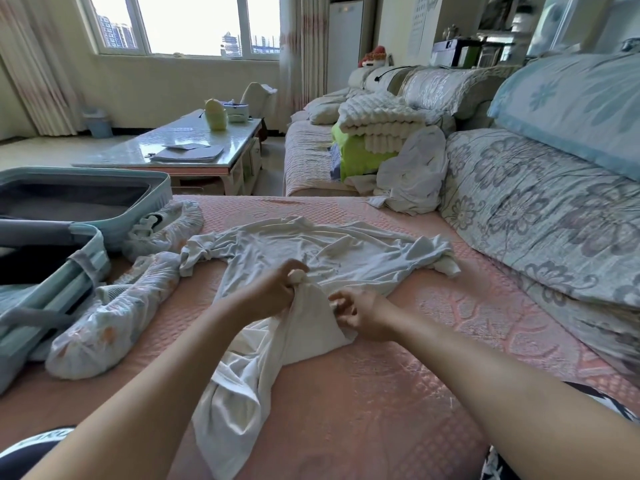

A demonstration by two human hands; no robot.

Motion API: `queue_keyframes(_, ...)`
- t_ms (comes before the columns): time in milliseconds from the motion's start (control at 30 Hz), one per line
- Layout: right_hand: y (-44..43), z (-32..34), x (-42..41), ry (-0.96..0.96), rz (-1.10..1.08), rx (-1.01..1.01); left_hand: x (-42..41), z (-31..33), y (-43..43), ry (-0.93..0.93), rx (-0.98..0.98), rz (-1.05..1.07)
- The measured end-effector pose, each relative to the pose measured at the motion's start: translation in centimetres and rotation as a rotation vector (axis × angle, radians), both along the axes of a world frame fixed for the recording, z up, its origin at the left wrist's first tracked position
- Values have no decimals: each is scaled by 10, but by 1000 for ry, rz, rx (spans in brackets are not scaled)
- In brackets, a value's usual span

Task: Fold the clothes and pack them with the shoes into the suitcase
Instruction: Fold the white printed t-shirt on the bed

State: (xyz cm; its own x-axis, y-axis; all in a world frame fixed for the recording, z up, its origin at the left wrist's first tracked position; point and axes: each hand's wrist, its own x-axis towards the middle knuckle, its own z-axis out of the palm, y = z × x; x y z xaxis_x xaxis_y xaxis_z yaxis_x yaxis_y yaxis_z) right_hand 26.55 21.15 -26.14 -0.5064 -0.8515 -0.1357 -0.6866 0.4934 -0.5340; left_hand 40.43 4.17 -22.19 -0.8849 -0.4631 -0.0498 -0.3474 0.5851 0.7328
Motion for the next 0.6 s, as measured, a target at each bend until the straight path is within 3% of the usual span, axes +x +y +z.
queue_keyframes(100,5,-6,0,119,-3,104,10,-2,0,-153,-94,-4)
queue_keyframes(200,6,-5,-2,147,-24,89,21,-13,-5,-286,-543,87)
queue_keyframes(267,4,-2,-1,166,-42,33,21,-16,-3,-192,-678,104)
queue_keyframes(333,-1,0,3,179,-41,-30,17,-17,1,-96,-599,78)
queue_keyframes(433,-15,-4,5,142,-13,-112,14,-23,2,-275,-576,50)
queue_keyframes(600,-35,-14,6,262,25,44,12,-31,-16,-302,-544,90)
